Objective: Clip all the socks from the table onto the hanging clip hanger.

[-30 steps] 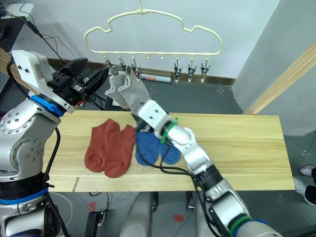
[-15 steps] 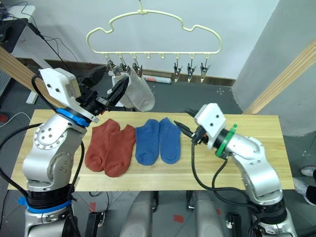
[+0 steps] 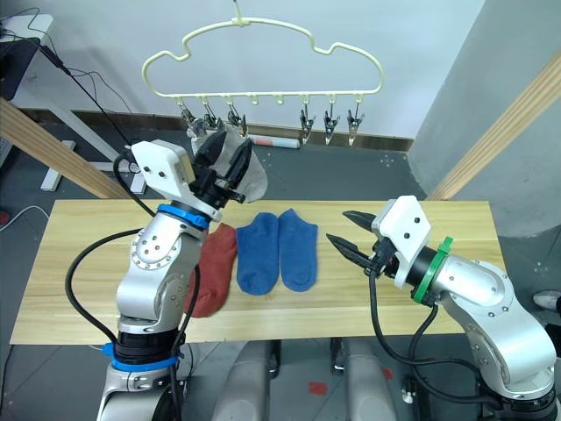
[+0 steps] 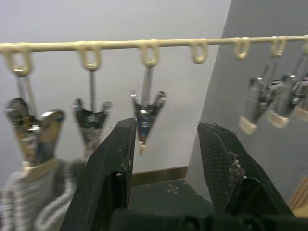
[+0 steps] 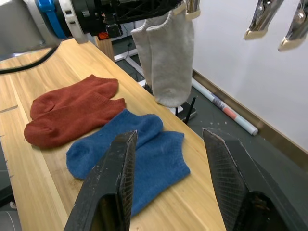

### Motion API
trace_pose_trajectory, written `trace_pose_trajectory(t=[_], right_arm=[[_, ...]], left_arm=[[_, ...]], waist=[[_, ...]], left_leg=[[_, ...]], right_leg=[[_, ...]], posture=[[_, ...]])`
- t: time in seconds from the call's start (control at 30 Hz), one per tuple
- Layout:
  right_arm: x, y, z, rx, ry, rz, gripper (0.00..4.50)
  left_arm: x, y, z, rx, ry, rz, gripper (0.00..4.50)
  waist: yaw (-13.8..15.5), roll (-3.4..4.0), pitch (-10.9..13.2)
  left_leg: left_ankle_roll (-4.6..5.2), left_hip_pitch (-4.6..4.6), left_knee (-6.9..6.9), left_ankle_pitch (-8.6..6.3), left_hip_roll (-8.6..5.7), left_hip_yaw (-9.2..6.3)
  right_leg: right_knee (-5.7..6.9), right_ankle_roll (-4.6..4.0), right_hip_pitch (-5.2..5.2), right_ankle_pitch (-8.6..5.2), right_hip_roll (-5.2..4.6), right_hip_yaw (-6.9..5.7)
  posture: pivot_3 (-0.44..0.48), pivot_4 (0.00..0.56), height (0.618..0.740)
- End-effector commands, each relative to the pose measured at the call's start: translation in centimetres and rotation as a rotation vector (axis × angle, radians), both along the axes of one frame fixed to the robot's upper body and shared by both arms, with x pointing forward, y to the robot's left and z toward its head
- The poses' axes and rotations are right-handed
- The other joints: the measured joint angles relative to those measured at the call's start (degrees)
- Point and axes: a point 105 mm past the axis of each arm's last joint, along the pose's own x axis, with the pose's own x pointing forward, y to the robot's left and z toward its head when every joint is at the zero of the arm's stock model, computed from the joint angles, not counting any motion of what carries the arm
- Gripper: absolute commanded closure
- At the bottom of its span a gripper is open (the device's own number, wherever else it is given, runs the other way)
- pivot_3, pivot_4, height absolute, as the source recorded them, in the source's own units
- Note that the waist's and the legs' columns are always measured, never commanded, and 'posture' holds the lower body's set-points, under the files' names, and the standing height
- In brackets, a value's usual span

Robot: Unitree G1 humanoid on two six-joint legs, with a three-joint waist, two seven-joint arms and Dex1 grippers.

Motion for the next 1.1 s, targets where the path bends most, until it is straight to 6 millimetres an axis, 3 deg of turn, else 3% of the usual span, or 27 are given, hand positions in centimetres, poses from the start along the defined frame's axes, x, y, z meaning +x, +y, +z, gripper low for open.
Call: trace_pose_trajectory(t=[0.03,0.5,1.1], right_arm=[[-0.9,0.1,0.9,-0.001,-0.046,0.015,2.27],[-1.3,0.2,2.3,0.034,-0.064,0.051,2.27],[-1.3,0.2,2.4,0.032,-0.072,0.043,2.27]], left_arm=[[-0.3,0.0,0.9,0.007,-0.056,0.026,2.24],[-0.5,0.7,2.2,-0.027,-0.120,0.112,2.24],[1.2,0.6,3.0,-0.023,-0.098,0.136,2.24]], waist=[[-0.3,0.00,0.0],[-1.0,0.00,0.0],[-1.0,0.00,0.0]], left_leg=[[0.00,0.00,-0.01,0.00,0.00,0.00],[0.04,-0.01,0.00,-0.02,-0.02,0.00],[0.03,-0.03,0.00,-0.01,-0.03,0.03]], right_leg=[[0.00,0.00,0.00,0.00,0.00,0.00],[-0.01,0.00,0.00,0.00,0.00,0.00],[-0.03,0.01,0.00,0.00,0.00,0.01]], posture=[[-0.084,0.426,0.740],[-0.090,0.425,0.740],[-0.101,0.423,0.740]])
